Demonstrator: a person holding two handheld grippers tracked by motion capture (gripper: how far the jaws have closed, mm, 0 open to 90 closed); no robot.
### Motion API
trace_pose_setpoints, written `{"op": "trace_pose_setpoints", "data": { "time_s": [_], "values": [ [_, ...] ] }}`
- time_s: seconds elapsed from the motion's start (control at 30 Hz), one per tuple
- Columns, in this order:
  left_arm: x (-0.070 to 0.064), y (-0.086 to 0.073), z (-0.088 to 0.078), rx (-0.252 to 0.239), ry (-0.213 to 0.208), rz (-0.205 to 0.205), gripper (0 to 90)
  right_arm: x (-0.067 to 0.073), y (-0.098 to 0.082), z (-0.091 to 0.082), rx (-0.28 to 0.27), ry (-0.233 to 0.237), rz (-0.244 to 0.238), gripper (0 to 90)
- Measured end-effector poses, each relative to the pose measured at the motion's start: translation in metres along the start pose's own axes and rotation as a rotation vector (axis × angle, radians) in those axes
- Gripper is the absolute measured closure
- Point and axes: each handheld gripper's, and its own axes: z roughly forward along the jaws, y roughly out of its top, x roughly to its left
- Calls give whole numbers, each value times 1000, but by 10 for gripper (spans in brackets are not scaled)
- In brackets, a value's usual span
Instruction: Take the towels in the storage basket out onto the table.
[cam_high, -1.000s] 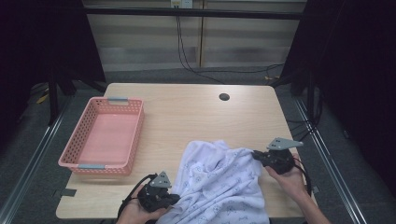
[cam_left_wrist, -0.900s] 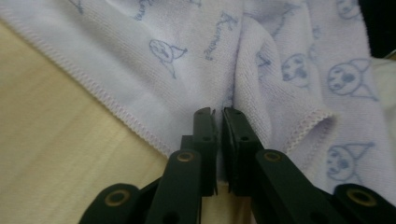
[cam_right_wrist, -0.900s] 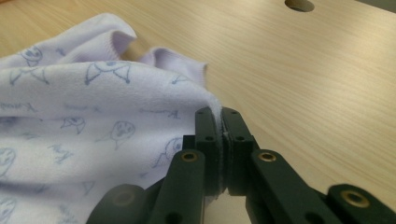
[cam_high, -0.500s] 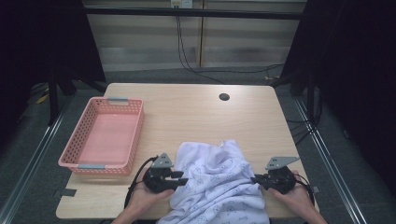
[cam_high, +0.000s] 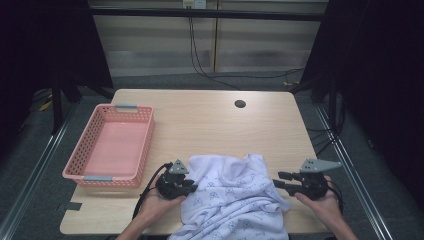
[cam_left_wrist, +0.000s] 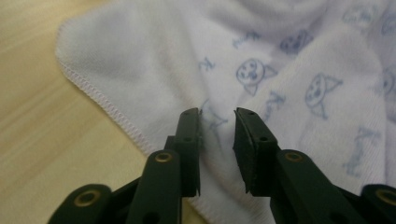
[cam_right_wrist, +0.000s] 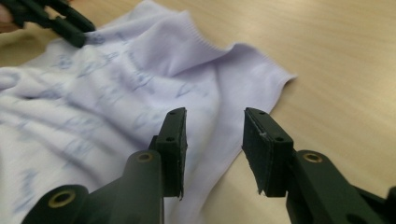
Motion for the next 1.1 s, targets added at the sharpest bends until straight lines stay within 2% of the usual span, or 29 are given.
{"op": "trace_pose_setpoints", "data": {
  "time_s": [0.03, 0.1, 0.13, 0.2, 0.27, 0.3, 0.37, 0.4, 0.47, 0.57, 0.63, 0.67, 0.73, 0.77, 0.8, 0.83, 0.9, 0.93, 0.97, 1.03, 1.1],
  "values": [
    [0, 0, 0, 0, 0, 0, 711, 0, 0, 0, 0, 0, 0, 608],
    [6, 7, 2, -30, 7, -10, 695, -8, 13, 13, 15, -26, -23, 612],
    [10, 11, 3, -42, 9, -19, 682, -11, 16, 20, 20, -25, -23, 606],
    [18, 17, 7, -94, 30, -40, 657, -20, 26, 42, 48, -31, -25, 577],
    [27, 23, 14, -77, 49, -52, 631, -29, 32, 61, 72, -34, -29, 550],
    [29, 25, 16, -84, 54, -49, 610, -37, 36, 78, 93, -39, -36, 523],
    [35, 26, 19, -99, 56, -74, 596, -39, 37, 83, 101, -40, -32, 509],
    [39, 27, 21, -95, 74, -86, 574, -43, 38, 90, 107, -50, -30, 486],
    [43, 27, 22, -93, 88, -89, 529, -48, 37, 101, 125, -52, -16, 436],
    [47, 25, 26, -93, 83, -106, 489, -49, 34, 109, 129, -43, -19, 418],
    [47, 24, 28, -76, 90, -95, 485, -48, 33, 109, 134, -46, -28, 415],
    [46, 24, 29, -73, 98, -69, 481, -46, 33, 109, 135, -49, -38, 422],
    [43, 24, 30, -72, 100, -62, 483, -42, 31, 108, 136, -45, -50, 475],
    [42, 24, 30, -62, 102, -38, 508, -39, 29, 105, 144, -27, -72, 602],
    [40, 23, 30, -69, 101, -31, 508, -39, 29, 105, 144, -27, -72, 602],
    [37, 23, 30, -49, 117, -3, 531, -37, 28, 104, 144, -22, -80, 637],
    [35, 23, 30, -48, 112, 24, 685, -33, 25, 99, 158, 5, -72, 804],
    [34, 22, 29, -44, 107, 27, 740, -32, 25, 98, 157, 15, -68, 820],
    [34, 22, 29, -43, 98, 25, 740, -32, 25, 98, 157, 15, -68, 820],
    [35, 21, 28, -42, 71, 21, 847, -32, 24, 96, 158, 19, -53, 843],
    [38, 21, 27, -46, 42, -18, 871, -33, 23, 94, 165, 14, -37, 849]
  ]
}}
